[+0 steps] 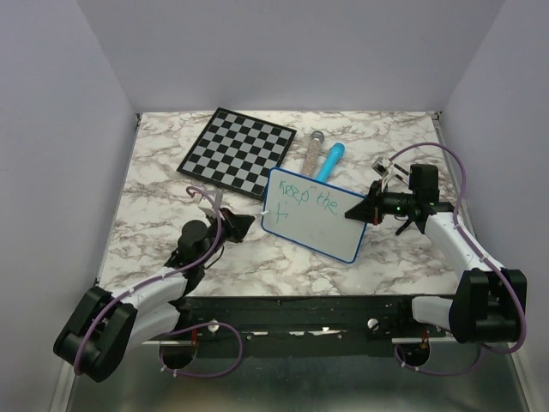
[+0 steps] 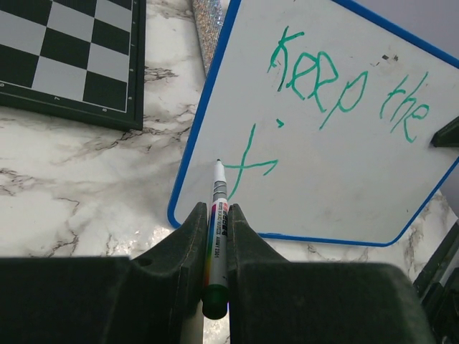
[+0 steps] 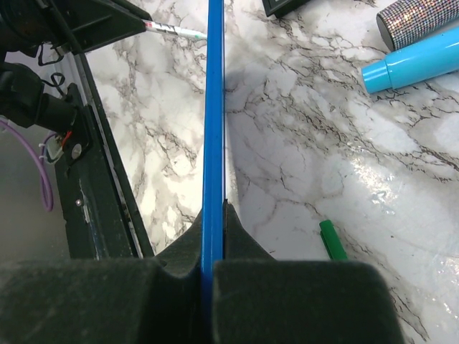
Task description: Write a sentence on the whiteboard
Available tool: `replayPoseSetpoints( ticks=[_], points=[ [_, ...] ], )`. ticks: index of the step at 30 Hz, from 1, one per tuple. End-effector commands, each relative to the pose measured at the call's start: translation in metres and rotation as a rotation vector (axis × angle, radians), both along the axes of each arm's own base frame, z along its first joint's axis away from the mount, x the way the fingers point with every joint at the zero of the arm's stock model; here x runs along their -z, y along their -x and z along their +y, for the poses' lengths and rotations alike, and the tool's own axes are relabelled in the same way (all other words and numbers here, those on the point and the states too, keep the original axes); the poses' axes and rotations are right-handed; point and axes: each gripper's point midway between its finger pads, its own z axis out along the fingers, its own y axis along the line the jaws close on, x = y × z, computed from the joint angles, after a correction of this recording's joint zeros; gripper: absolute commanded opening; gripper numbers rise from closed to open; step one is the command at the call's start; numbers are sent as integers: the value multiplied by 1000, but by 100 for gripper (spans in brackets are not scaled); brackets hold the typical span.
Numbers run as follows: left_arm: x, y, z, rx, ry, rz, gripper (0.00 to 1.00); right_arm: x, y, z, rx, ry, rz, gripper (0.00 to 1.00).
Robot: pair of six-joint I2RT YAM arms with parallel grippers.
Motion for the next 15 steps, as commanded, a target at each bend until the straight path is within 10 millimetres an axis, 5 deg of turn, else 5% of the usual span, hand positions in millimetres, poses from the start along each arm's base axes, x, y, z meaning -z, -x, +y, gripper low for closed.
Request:
replayPoseSetpoints(
  ticks=[1,6,15],
  points=[
    [-21,11,-4,63,37,-96,0,-18,1,5,-42,-27,-61,1],
    [-40,21,-20,173,88,-145,0,-18,1,5,-41,-28,-60,1],
    [-56,6,-35,195,142,-164,0,-17,1,5,-40,-26,-57,1]
  ],
)
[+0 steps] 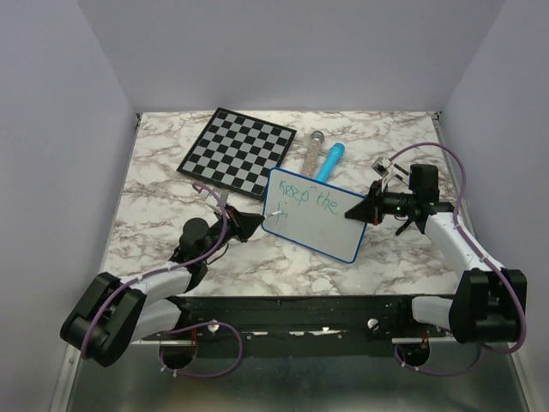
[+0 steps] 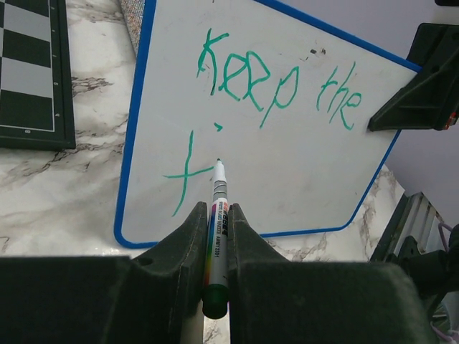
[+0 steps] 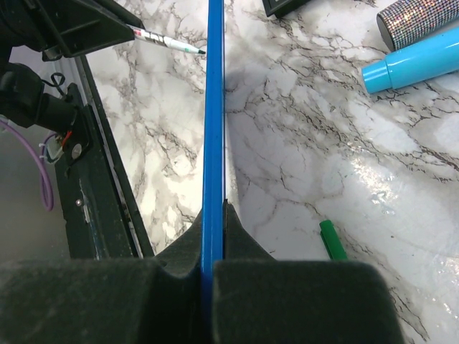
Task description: Write a sentence on the whiteboard
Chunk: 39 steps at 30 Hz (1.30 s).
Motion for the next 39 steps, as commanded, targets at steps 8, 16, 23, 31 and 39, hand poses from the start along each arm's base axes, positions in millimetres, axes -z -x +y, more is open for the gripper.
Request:
replayPoseSetpoints(
  ticks=[8,16,23,31,39],
  points=[
    [-41,-14,-18,50,87,-99,0,-17,1,5,-40,-26,-58,1],
    [-34,-20,-17,28,64,-83,0,-17,0,5,-40,-25,-59,1],
    [-30,-22,-15,11,51,-73,0,-17,1,5,-39,-25,-56,1],
    [-26,-27,-13,-7,31,-66,0,-17,1,5,-40,-26,-55,1],
    [-22,-29,-13,-15,15,-56,0,-17,1,5,-40,-27,-55,1]
  ],
)
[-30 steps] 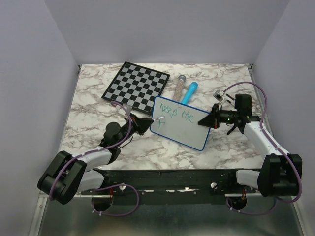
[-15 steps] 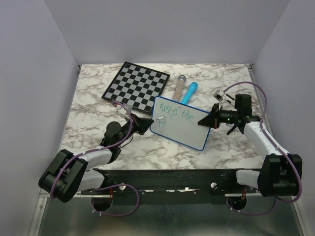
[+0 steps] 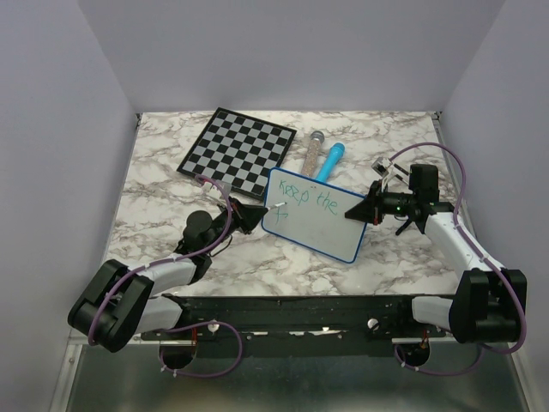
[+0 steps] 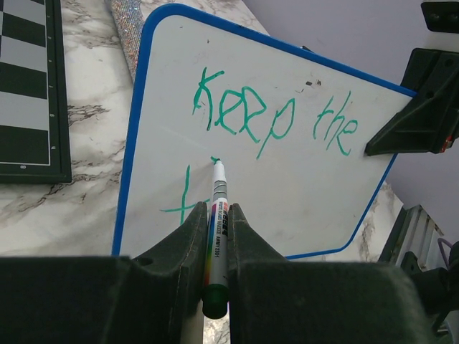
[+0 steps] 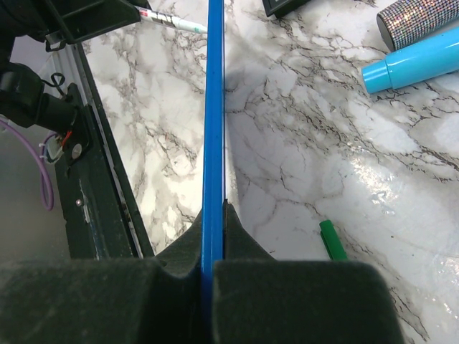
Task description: Write a sentence on the whiteboard
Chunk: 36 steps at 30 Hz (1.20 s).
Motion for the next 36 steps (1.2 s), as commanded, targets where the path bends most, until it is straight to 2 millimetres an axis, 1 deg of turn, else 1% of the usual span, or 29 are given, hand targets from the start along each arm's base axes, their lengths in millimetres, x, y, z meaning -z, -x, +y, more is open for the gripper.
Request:
replayPoseSetpoints(
  ticks=[1,14,26,36],
  points=[
    [-7,-8,0,-22,-12,-29,0,-17,1,5,-41,-27,-55,1],
    [-3,-14,4,-54,-28,-25,0,-18,1,5,-41,-28,-56,1],
    [2,-15,16,-110,-38,-20,0,-17,1,5,-41,-28,-53,1],
    [11,-13,24,-137,-57,1,0,-17,1,5,-41,-28,-55,1]
  ],
)
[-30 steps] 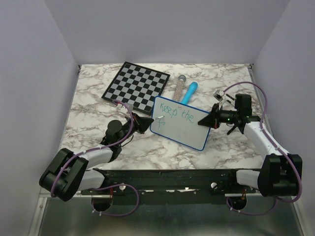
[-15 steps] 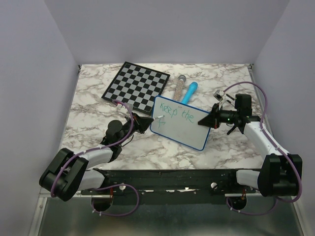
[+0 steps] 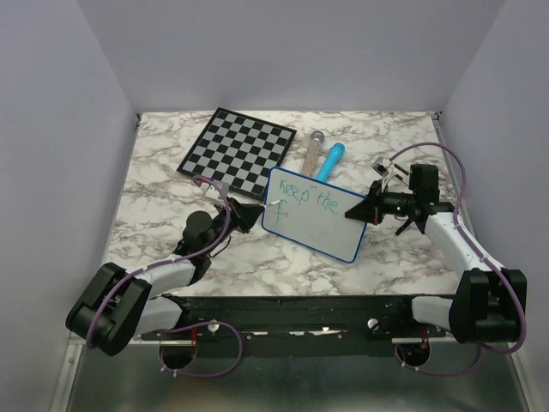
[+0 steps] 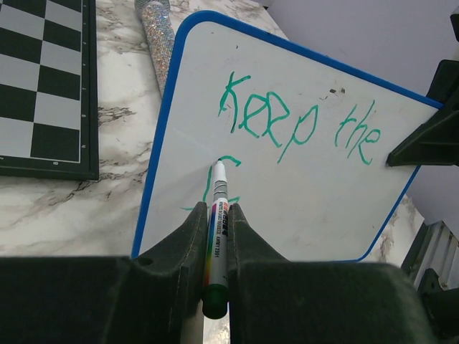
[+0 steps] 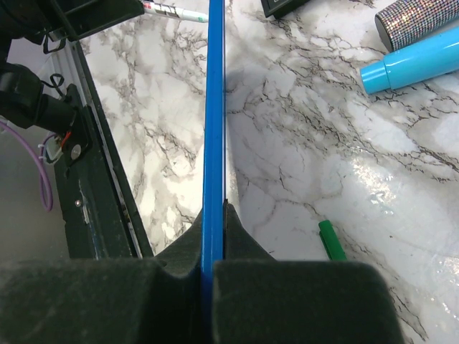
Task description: Write a sentence on the whiteboard
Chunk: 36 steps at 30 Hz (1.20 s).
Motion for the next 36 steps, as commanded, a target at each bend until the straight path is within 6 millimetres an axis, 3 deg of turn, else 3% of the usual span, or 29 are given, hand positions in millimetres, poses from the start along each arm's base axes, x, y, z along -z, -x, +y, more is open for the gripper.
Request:
replayPoseSetpoints(
  ticks=[1,13,18,29,36],
  points=[
    [10,-3,16,-68,-36,3,0,-17,1,5,-42,-28,-56,1],
    [14,2,13,-40,-41,17,0,-17,1,5,-41,-28,-55,1],
    [7,10,6,17,-9,-2,0,-17,2,5,-43,-28,-55,1],
    [-41,28,14,26,72,-98,0,-17,1,5,-42,-28,-55,1],
    [-31,40,20,26,74,-57,0,-18,1,5,-41,-27,-59,1]
  ],
)
